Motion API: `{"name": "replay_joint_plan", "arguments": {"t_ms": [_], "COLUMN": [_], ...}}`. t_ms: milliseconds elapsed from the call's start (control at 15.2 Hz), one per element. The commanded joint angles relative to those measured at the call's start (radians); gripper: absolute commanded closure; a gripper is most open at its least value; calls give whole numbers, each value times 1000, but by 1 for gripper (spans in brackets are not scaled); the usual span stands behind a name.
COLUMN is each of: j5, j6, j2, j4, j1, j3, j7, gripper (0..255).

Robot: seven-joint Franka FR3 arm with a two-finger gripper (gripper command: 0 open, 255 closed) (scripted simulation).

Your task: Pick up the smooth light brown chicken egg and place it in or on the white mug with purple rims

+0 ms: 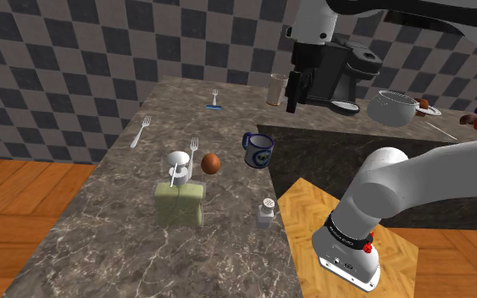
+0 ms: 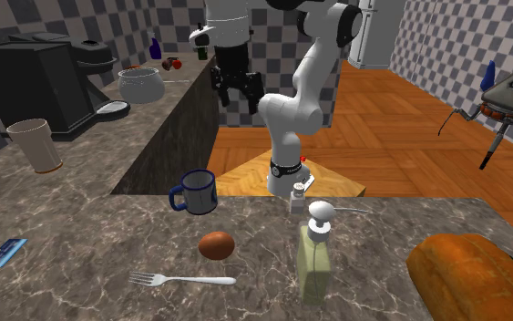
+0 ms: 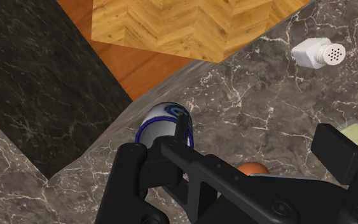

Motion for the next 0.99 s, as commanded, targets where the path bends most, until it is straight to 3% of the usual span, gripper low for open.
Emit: {"name": "replay_joint_plan", "arguments": {"t_ms": [0,528,924], "j5": [0,61,50], "j6": [0,246,427], "j2": [0,137,322], "j4": [0,-82,-71], "j1": [0,-29,-72], "j3": [0,191,330], "j7": [0,278,499], "gripper": [0,0,0]}}
